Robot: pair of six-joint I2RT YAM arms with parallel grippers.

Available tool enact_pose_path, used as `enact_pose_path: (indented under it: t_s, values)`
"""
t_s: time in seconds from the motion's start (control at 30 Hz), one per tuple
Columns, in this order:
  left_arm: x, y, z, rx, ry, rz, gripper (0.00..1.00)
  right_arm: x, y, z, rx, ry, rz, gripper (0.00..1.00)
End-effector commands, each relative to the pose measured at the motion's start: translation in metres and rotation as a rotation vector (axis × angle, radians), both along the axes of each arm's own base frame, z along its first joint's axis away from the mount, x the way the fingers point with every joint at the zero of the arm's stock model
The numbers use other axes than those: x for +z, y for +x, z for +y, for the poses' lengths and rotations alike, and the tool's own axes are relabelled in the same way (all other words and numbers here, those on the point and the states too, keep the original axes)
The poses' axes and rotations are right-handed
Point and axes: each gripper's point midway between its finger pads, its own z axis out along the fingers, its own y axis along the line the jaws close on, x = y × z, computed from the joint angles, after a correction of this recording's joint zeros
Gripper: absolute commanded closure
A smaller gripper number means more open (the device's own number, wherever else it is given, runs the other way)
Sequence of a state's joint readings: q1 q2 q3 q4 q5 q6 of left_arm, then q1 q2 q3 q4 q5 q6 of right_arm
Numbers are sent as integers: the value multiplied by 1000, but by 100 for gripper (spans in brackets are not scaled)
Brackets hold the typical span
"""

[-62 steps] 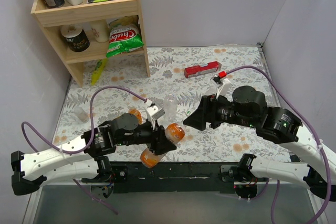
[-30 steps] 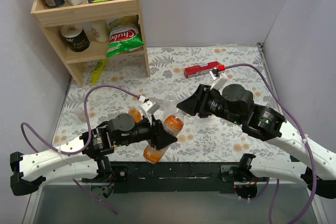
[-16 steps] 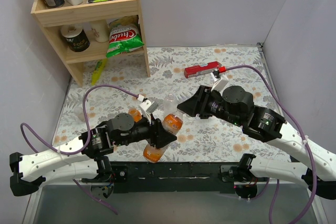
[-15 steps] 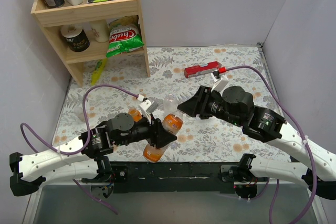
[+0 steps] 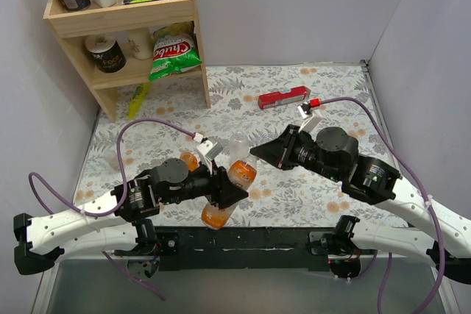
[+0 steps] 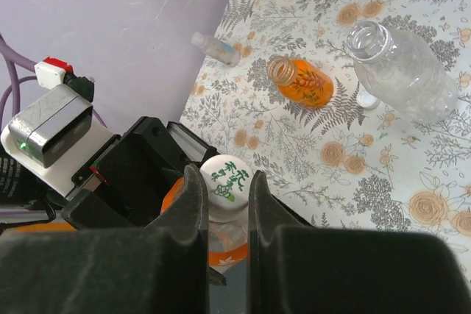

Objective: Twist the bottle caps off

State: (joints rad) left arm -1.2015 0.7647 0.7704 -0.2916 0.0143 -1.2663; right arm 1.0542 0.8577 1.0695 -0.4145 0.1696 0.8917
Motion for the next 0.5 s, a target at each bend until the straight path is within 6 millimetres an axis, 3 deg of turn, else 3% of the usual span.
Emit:
enact_pose_path:
  t_s: [0.0,0.2,0.47]
  values:
    - [45,-17,-2,-92,-170,-52,73,31,-2,5,40,119,-120,99]
    - [68,-40,-6,-224,-283,-68,73,61,-19,12,179,163,-291,99]
    - [99,-65,-3,-359,-375,-83,73,100,-58,16,437,210,-573,99]
